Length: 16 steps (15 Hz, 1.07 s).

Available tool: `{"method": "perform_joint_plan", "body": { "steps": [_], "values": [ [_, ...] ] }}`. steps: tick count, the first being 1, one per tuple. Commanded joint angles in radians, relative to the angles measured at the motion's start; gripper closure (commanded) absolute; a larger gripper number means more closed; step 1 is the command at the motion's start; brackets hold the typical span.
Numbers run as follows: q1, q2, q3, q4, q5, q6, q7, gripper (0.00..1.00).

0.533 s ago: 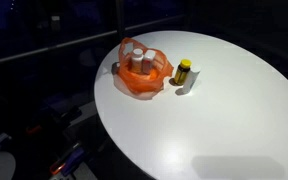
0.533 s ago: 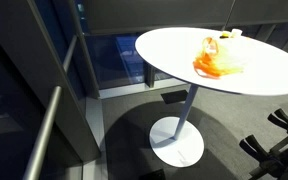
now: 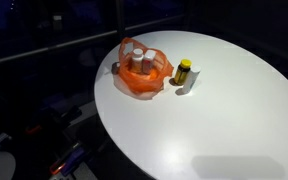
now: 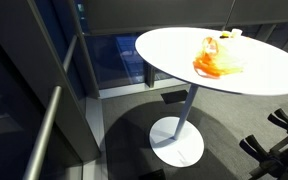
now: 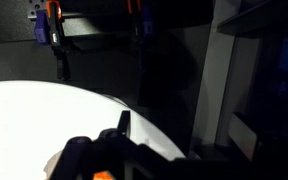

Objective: Remove the white bottle from the plastic bag

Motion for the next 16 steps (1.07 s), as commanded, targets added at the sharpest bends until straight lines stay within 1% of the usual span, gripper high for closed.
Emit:
{"method": "perform_joint_plan", "body": {
  "steps": [1,4,7,12,16],
  "values": [
    [-0.026,0.045,0.008,0.072,-0.027,-0.031,0.038,0.00],
    [-0.045,0.089,0.007,0.126,-0.048,-0.036,0.063,0.00],
    [-0.066,0.141,0.004,0.179,-0.081,-0.018,0.103,0.00],
    [-0.093,0.225,-0.010,0.236,-0.120,0.062,0.148,0.00],
    [-0.107,0.284,-0.021,0.257,-0.150,0.170,0.172,0.00]
  ]
}}
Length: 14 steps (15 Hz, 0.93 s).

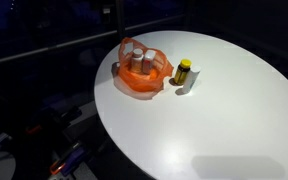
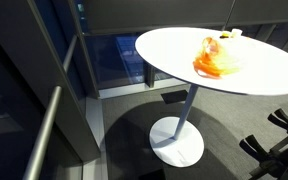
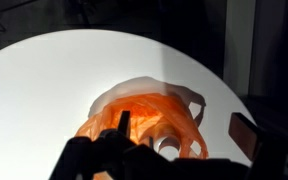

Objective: Remove the white bottle from the plastic bag

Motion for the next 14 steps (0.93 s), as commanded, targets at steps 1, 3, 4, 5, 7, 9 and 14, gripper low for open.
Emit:
{"method": "perform_joint_plan", "body": {
  "steps": [1,3,4,5,7,9,14],
  "values": [
    [-0.009,0.067,-0.011,0.049,-0.041,0.073,0.047,0.00],
    [-0.009,0.105,-0.024,0.066,-0.035,0.111,0.048,0.00],
    [-0.008,0.120,-0.029,0.072,-0.030,0.128,0.049,0.00],
    [-0.008,0.138,-0.035,0.081,-0.023,0.142,0.046,0.00],
    [-0.007,0.168,-0.043,0.097,-0.029,0.162,0.048,0.00],
    [-0.006,0.179,-0.048,0.104,-0.053,0.169,0.061,0.00],
    [0.000,0.157,-0.051,0.083,-0.091,0.174,0.068,0.00]
  ]
}}
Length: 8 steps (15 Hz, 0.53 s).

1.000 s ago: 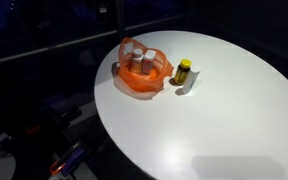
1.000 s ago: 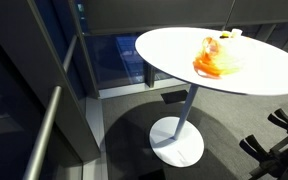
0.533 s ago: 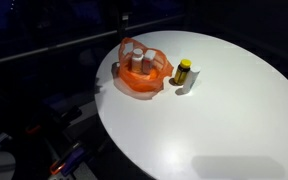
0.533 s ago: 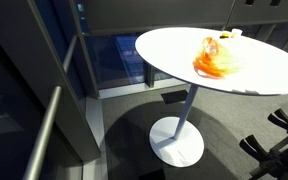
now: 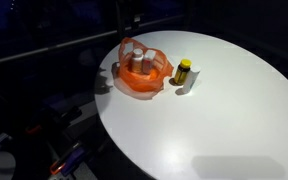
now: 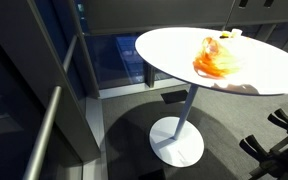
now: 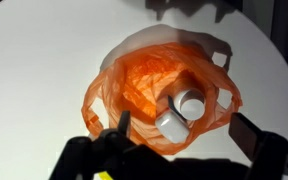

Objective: Remove the white bottle from the plastic bag

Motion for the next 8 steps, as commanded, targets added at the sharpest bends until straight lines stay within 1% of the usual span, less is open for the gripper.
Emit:
{"method": "perform_joint_plan", "body": {
  "steps": [1,4,8],
  "values": [
    [0.006,-0.003,-0.005,0.002,-0.001,-0.003,0.001,0.00],
    [0.004,-0.001,-0.003,0.007,-0.010,-0.005,0.033,0.00],
    [0.005,0.038,-0.003,0.043,-0.011,-0.023,0.055,0.00]
  ]
}}
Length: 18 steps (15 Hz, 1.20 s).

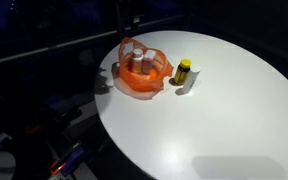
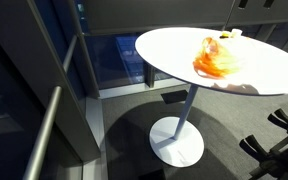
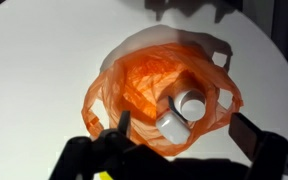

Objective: Remove the white bottle from the plastic bag

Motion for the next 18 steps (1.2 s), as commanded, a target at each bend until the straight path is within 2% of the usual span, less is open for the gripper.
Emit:
{"method": "perform_joint_plan", "body": {
  "steps": [1,9,18],
  "values": [
    [0.004,0.046,-0.004,0.053,-0.009,-0.029,0.048,0.00],
    [0.006,0.197,-0.030,0.151,0.019,-0.035,0.068,0.00],
    [0.017,0.382,-0.040,0.280,0.065,-0.043,0.016,0.00]
  ]
}}
